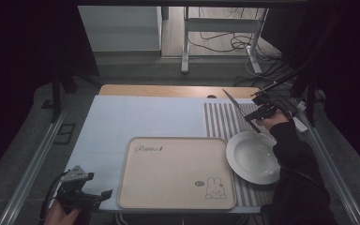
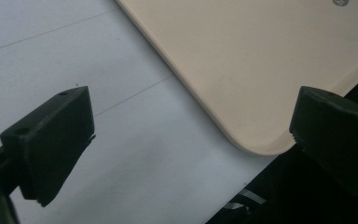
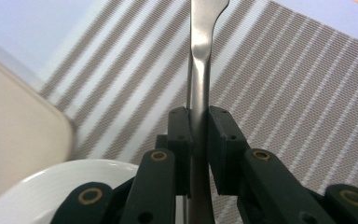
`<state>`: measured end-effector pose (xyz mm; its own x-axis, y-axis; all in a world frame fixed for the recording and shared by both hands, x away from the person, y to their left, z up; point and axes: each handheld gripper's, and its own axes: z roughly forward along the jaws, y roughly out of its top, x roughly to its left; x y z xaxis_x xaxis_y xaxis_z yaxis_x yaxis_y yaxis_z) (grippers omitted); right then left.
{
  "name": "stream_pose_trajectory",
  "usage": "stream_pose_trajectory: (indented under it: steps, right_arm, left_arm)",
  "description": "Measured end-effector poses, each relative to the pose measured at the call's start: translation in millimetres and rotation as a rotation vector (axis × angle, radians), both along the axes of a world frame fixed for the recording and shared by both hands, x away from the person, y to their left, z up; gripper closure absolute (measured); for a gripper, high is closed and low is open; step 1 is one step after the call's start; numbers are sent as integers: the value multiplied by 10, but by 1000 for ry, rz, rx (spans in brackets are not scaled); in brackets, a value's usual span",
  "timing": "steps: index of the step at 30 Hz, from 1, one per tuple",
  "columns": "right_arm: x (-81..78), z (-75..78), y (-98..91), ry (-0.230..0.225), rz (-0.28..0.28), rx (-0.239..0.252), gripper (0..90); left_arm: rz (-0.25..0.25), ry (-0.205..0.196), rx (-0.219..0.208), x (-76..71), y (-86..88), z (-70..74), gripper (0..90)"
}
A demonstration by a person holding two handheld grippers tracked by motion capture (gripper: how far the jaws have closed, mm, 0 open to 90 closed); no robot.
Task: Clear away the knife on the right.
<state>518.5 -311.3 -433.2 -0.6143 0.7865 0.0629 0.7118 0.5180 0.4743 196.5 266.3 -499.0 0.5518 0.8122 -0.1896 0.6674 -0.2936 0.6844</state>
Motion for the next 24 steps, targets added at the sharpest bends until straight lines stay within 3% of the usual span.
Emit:
stream_pose_trajectory:
  steps: [17, 24]
  right_arm:
    - [-501, -54, 300, -32, 74, 100, 805]
    - [-714, -73, 490, -51, 140, 131, 805]
  left_arm:
    - [1, 2, 6, 3, -5, -1, 9]
    - [1, 2, 6, 3, -4, -1, 9]
